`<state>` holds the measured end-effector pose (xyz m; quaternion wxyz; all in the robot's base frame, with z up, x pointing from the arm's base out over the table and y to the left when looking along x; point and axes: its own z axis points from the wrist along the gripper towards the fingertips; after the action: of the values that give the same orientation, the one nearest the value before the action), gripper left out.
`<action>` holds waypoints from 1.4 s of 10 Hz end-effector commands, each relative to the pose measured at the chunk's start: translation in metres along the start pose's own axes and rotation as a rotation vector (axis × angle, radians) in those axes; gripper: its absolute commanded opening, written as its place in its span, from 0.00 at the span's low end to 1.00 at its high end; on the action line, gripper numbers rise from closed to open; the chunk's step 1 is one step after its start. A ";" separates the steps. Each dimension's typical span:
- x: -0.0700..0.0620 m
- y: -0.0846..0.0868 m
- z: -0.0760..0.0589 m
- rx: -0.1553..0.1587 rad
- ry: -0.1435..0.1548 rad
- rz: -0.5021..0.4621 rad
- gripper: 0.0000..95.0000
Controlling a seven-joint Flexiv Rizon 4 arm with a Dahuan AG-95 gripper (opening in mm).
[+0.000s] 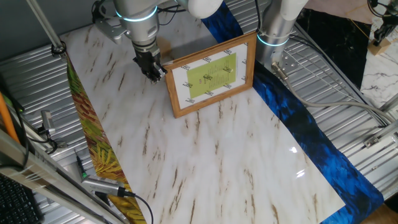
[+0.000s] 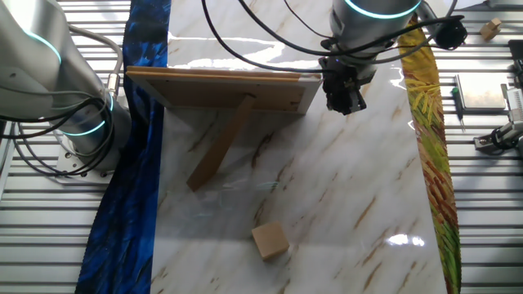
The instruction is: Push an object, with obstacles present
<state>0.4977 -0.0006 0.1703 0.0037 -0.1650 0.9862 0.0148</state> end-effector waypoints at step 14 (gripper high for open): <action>-0.088 -0.038 0.039 -0.009 0.030 -0.051 0.00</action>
<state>0.5963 -0.0062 0.1306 -0.0152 -0.1895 0.9816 0.0178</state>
